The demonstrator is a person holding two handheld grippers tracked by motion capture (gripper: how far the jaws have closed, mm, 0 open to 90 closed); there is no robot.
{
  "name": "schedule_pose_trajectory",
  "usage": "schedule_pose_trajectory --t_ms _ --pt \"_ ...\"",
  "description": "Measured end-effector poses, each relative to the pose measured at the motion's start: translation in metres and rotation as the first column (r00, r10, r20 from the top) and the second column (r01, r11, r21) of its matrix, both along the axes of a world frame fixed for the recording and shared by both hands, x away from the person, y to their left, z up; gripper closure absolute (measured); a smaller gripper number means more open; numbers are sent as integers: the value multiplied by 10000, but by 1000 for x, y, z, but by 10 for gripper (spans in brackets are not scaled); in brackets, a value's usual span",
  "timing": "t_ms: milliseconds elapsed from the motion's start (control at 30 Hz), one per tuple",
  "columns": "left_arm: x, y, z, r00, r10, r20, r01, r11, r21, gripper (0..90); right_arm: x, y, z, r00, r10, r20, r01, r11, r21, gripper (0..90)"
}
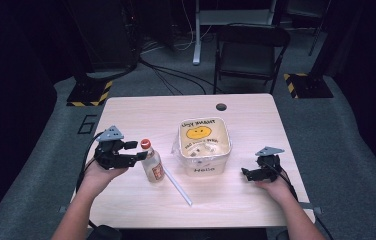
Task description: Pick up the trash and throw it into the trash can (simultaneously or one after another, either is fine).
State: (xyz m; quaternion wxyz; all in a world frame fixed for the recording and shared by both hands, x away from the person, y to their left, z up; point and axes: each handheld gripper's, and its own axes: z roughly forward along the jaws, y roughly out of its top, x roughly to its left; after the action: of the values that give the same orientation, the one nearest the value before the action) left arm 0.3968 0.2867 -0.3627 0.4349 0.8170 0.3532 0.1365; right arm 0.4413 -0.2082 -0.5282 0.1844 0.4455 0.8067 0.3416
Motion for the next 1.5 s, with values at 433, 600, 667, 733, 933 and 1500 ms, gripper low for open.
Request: schedule_pose_trajectory --t_ms 433,600,667,733,933,1500 --pt "7 -7 0 9999 38 116 -36 9999 -153 462 0 0 0 10000 1 -1 -1 10000 2 17" --pt "8 -9 -1 9997 13 260 -9 9999 -157 500 0 0 0 10000 7 2 -7 10000 2 18" --pt "8 -9 -1 9995 0 317 5 9999 -161 512 0 0 0 10000 15 2 -15 10000 3 18" --pt "9 -9 -2 9995 -30 320 36 9998 -171 527 0 0 0 10000 23 2 -23 10000 3 18" --pt "10 -11 -4 9994 -23 340 36 9992 -404 545 0 0 0 10000 40 3 -40 10000 2 18" --pt "6 -17 -5 9930 -45 1184 75 9997 -247 623 0 0 0 10000 60 8 -60 10000 12 20"
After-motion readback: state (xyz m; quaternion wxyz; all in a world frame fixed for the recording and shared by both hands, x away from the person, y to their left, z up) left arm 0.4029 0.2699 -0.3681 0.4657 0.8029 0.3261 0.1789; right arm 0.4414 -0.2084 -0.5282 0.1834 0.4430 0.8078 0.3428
